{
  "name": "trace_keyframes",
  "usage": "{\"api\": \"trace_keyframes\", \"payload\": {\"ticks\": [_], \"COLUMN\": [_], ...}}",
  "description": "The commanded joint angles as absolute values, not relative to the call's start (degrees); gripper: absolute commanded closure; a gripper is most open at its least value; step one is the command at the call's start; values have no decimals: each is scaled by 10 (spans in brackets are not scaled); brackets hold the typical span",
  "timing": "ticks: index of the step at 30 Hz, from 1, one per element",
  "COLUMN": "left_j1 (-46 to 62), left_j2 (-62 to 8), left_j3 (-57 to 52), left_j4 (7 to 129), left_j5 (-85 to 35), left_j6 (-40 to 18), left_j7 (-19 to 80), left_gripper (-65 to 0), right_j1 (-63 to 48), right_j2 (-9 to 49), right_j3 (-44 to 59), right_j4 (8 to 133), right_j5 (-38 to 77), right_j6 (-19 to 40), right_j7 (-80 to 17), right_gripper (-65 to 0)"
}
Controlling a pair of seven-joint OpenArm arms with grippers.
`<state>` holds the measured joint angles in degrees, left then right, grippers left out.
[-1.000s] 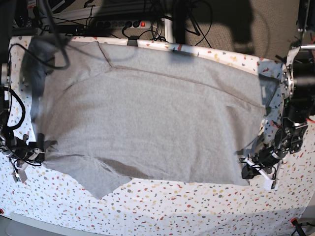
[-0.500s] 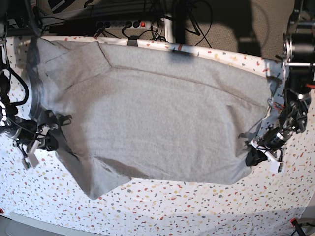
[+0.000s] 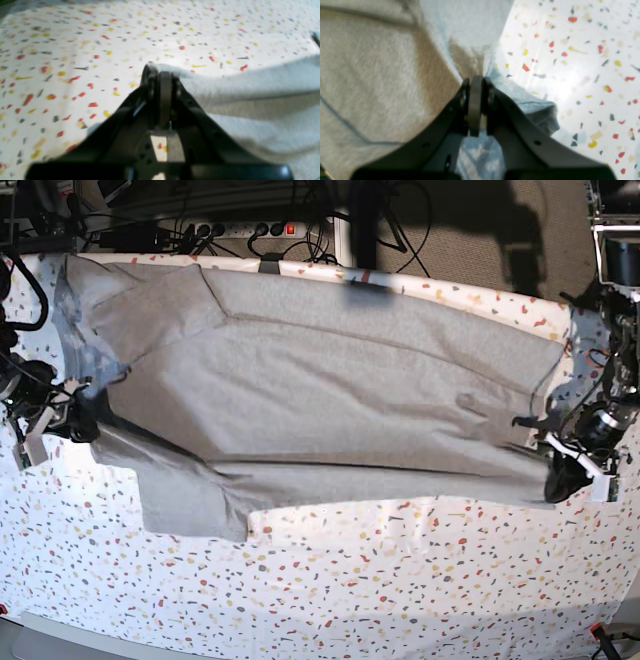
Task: Fold the T-shirt properly
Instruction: 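Lift the hem edge and fold it over toward the collar with both grippers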
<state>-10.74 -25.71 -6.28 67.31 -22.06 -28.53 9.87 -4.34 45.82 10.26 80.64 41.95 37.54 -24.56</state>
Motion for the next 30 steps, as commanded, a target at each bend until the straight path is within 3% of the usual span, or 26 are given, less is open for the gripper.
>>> {"api": "trace_keyframes", "payload": {"ticks": [1, 14, 21, 30], "left_j1": [-114, -84, -78, -2], "left_j2": [-269, -271, -296, -316], "left_j3": [-76, -98, -98, -98], "left_j4": [687, 694, 710, 710], "left_j5": [-230, -230, -250, -255], "left_j6": [-285, -287, -296, -302], "left_j7": [87, 110, 171, 143], "left_gripper": [0, 0, 0, 0], "right_j1": [-53, -235, -279, -315], "right_j2": [474, 469, 409, 343], "right_j3": [123, 291, 350, 387], "right_j4": [827, 953, 986, 1001], "right_j5": [425, 442, 441, 435], "right_j6": [376, 364, 365, 378], "right_j7": [-237, -237, -236, -235], "right_gripper": [0, 0, 0, 0]}}
